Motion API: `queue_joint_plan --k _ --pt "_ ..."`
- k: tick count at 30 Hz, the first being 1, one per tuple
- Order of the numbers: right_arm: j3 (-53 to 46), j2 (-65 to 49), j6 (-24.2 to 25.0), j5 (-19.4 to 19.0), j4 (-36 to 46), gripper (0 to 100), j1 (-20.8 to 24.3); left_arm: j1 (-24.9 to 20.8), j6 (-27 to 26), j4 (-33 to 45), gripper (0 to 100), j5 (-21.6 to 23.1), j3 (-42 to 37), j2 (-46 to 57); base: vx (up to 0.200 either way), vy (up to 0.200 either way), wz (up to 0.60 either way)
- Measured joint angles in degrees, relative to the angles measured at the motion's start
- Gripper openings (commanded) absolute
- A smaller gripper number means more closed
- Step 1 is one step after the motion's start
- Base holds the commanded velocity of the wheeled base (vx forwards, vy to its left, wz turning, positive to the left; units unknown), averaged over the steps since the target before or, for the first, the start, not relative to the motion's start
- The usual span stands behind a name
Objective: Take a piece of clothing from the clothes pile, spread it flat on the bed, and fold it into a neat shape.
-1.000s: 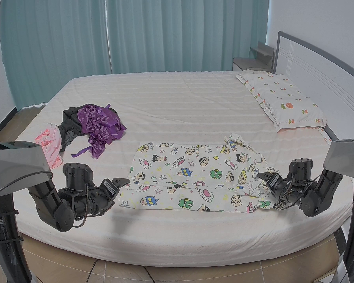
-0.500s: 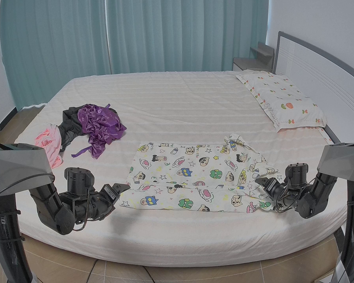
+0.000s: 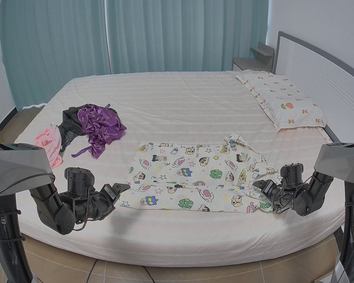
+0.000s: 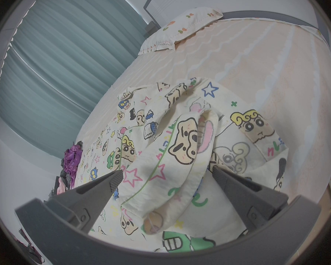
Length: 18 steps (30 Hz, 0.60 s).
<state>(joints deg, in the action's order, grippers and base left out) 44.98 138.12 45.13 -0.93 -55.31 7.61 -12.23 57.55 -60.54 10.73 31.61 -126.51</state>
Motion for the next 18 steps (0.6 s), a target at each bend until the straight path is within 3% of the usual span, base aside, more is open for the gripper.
queue_joint_plan --k 18 --pt "-1.9 -2.8 0.2 0.5 0.3 0 0.0 0.0 0.0 0.0 100 -0.1 0.0 -0.1 0.000 0.000 0.00"
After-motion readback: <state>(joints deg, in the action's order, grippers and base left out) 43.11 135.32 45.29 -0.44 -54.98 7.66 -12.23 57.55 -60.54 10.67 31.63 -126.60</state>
